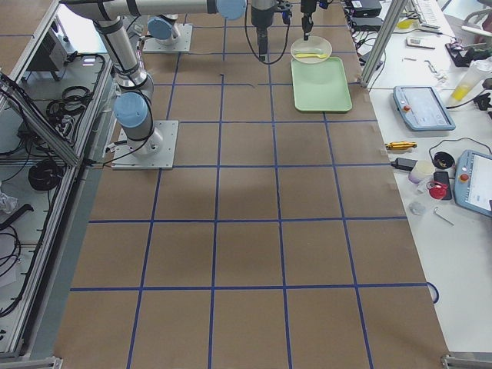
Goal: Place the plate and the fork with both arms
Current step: 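Carry the plate with the left gripper onto the green tray and lower it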
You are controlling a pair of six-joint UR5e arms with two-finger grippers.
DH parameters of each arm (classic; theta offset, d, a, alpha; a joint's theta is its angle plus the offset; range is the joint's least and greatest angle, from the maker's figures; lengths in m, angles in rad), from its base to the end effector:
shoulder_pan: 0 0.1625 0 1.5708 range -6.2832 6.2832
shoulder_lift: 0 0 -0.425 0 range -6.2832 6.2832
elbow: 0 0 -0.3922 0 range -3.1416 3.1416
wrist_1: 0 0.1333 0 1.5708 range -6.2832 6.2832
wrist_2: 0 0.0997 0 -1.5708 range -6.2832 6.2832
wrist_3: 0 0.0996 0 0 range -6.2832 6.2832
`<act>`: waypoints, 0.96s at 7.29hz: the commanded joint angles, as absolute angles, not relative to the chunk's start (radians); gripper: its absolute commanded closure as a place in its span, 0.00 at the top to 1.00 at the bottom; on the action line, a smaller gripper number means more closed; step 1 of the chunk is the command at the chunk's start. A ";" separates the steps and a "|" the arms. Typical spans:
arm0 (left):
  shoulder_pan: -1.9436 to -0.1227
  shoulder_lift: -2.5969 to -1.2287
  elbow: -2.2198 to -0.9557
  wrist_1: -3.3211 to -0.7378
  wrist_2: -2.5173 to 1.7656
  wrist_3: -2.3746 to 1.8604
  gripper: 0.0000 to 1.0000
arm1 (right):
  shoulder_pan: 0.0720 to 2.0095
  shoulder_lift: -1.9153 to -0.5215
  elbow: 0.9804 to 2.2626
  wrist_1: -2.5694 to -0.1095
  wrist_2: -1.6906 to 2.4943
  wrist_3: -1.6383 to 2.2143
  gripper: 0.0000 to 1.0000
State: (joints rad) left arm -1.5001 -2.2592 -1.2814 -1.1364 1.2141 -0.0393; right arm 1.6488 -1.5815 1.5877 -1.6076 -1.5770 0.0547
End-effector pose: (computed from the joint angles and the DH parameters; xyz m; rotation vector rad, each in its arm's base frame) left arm -0.1158 -0.7444 0.2486 0.1442 -2.7812 0.0572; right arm 0.1705 -0.4785 0.4885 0.0364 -3.1368 0.0485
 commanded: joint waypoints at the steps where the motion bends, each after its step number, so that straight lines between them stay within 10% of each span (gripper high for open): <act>1: -1.558 -2.366 -1.162 -1.135 1.210 -0.071 0.00 | 1.649 -1.582 1.589 -1.608 -1.574 0.055 1.00; 7: -1.617 -2.468 -1.055 -1.141 1.206 -0.124 0.00 | 1.651 -1.582 1.592 -1.608 -1.569 0.055 1.00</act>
State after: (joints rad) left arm -1.6106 -2.4635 -1.0574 -1.1412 1.2074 -0.1153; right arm 1.6500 -1.5815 1.5919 -1.6076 -1.5707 0.0552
